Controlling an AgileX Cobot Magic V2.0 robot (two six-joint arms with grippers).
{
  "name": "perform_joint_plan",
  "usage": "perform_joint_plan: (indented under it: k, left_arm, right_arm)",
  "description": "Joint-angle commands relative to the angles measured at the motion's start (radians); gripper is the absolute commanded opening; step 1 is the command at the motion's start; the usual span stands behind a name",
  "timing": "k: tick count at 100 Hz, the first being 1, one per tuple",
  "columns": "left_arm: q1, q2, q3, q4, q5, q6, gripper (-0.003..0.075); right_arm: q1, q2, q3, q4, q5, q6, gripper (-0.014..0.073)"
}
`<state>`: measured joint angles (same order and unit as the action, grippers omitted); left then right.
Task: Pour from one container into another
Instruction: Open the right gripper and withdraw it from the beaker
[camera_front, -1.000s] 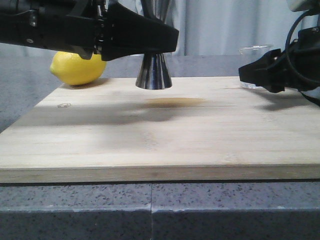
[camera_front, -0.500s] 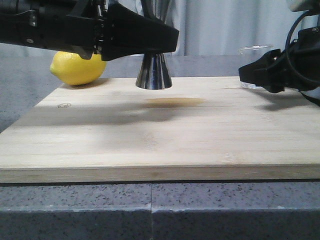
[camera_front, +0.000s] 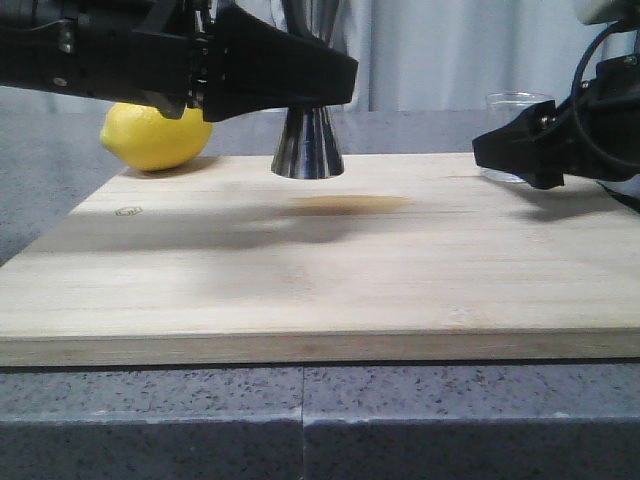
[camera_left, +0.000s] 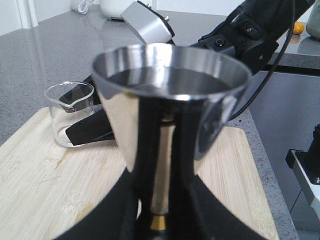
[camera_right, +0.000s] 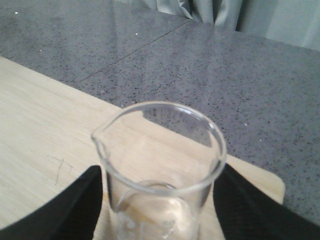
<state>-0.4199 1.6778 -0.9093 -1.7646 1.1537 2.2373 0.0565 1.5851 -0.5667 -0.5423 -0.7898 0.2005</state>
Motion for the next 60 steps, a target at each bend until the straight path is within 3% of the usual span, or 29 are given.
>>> perform_joint_plan:
  k: [1,29,60]
  left_arm:
    - [-0.010,-0.045,-0.027,-0.087,0.114,-0.011,-0.0019]
    - [-0.010,-0.045,-0.027,-0.087,0.114,-0.011,-0.0019]
    - [-0.010,-0.045,-0.027,-0.087,0.114,-0.011,-0.0019]
  right_arm:
    - [-0.004,-0.030,-0.013,0.008,-0.066,-0.010,0.0444]
    - [-0.004,-0.030,-0.013,0.017,-0.066,-0.010,0.0526]
    - [-0.004,-0.034,-0.013,0.019,-0.054,-0.010,0.0535]
